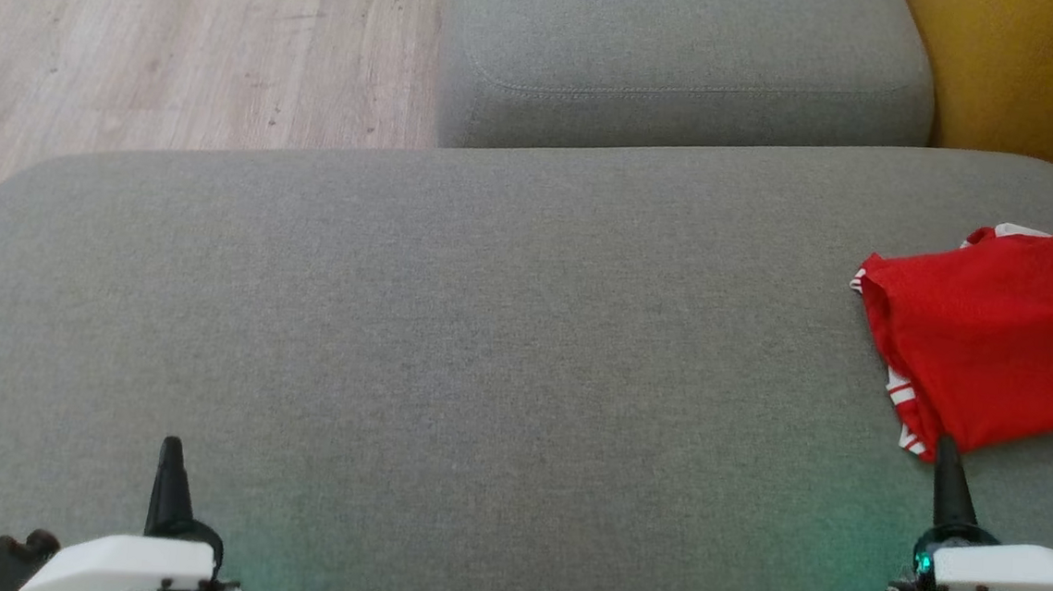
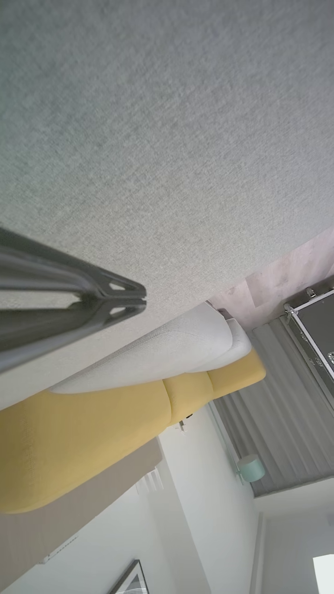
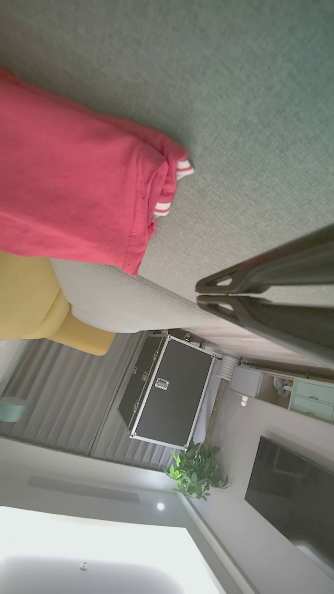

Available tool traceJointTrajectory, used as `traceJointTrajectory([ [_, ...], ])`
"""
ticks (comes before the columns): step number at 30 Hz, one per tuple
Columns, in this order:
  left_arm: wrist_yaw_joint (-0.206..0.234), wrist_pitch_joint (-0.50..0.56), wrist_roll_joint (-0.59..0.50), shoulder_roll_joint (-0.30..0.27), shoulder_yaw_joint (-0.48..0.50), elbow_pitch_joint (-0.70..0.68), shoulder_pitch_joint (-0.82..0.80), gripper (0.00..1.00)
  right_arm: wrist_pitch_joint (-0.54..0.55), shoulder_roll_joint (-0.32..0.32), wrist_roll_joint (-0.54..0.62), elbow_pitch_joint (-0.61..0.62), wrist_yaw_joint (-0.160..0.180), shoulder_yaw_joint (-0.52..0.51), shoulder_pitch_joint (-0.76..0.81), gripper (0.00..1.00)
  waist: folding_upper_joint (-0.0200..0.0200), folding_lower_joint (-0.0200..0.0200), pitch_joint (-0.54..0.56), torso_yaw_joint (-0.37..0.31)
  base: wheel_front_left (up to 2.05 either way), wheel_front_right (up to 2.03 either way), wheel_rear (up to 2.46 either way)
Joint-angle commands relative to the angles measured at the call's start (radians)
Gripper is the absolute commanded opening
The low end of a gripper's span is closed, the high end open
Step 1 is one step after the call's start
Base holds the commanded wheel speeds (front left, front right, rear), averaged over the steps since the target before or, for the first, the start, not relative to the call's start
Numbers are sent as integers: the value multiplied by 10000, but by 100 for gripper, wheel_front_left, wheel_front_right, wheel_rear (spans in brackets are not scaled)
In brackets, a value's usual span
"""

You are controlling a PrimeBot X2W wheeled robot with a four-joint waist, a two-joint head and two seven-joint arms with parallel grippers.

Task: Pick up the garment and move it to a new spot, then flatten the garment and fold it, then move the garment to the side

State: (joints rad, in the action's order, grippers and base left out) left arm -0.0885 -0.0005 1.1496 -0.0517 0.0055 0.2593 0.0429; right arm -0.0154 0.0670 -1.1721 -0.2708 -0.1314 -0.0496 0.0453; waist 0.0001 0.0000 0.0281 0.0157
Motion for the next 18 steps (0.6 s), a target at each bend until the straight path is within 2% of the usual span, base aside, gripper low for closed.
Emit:
traceJointTrajectory([
  [1,-75,92,357,-12,376,-257,-604,0,100,28,-387,314,5,52,-607,0,-1,1,-16,-9,0,0,0],
  [18,-240,588,2375,-5,710,-201,-1035,0,596,-2,-2353,293,6,-193,-1040,0,-1,0,-157,-79,0,0,0],
])
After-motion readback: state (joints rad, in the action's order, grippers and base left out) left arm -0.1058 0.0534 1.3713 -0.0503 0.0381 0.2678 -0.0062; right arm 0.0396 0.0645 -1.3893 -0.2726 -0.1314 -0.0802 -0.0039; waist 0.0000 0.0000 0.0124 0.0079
